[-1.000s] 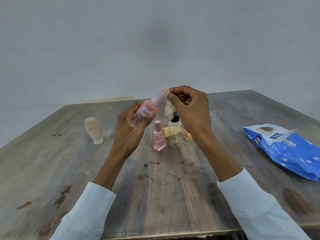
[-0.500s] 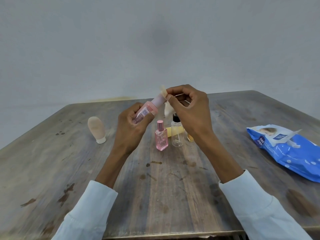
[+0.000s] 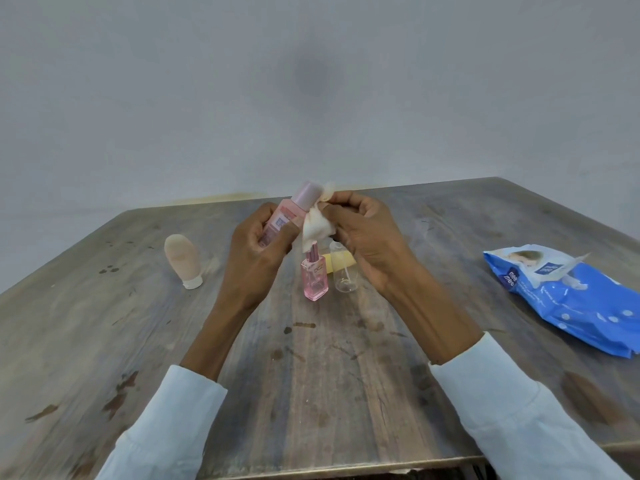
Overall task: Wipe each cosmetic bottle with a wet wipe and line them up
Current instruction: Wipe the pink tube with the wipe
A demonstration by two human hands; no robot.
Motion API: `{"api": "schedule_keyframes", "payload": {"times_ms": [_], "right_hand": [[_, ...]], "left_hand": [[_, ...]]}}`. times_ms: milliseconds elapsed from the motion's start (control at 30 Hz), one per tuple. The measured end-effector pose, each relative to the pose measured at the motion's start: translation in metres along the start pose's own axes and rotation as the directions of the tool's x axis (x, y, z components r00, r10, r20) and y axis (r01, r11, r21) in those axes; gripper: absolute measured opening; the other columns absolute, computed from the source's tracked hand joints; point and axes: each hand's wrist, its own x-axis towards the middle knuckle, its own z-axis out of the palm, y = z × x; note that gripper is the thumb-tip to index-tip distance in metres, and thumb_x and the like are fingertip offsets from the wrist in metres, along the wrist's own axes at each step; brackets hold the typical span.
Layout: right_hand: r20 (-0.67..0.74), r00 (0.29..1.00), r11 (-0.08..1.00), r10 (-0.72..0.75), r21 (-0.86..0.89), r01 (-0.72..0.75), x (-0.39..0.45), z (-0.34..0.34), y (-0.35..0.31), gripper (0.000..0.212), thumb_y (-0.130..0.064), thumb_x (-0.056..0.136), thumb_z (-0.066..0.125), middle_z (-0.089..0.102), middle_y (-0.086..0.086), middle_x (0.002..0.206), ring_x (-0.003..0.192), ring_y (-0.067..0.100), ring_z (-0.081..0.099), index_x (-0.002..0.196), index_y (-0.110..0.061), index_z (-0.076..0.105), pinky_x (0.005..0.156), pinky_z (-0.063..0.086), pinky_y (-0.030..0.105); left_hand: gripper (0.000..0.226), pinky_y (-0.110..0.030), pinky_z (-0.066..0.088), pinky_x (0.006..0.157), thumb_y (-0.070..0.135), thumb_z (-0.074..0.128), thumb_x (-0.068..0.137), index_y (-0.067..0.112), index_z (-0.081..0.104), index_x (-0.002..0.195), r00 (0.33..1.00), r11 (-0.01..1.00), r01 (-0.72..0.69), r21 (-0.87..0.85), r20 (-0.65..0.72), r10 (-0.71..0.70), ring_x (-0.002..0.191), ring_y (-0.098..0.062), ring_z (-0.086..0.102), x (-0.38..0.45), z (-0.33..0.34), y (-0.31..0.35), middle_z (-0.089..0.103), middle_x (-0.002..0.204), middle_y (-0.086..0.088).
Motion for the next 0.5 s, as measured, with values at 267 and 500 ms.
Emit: {"api": "schedule_keyframes", "payload": {"times_ms": [267,500], "right_hand": [[-0.072,0.993,0.995,-0.098,-0.026,0.096,-0.0018,-0.0018,-0.0076,0.006,-0.010,0.099,0.073,0.077,0.002,0.085,0.083,0.022,0.065,0.104,-0.013,0.074,0.066,0.046,0.033],[0.005,0.992,0.970,-0.125,-0.211,0.123,-0.0017,-0.0007,-0.0071,0.014,-0.007,0.097,0.076,0.076,0.009,0.089,0.072,0.011,0.066,0.109,-0.003,0.072,0.065,0.048,0.026]], "left_hand": [[0.010,-0.014,0.039,0.055,0.023,0.063,0.102,0.026,0.066,0.093,0.999,0.999,-0.033,0.020,0.017,0.033,0.059,-0.005,0.048,0.0006,-0.0016,0.0039,0.054,0.069,0.011],[0.010,-0.013,0.035,0.052,0.025,0.060,0.101,0.017,0.065,0.097,0.999,0.998,0.024,-0.056,0.027,-0.022,0.056,-0.005,0.042,0.0003,-0.0018,0.0071,0.050,0.066,0.010]]}}
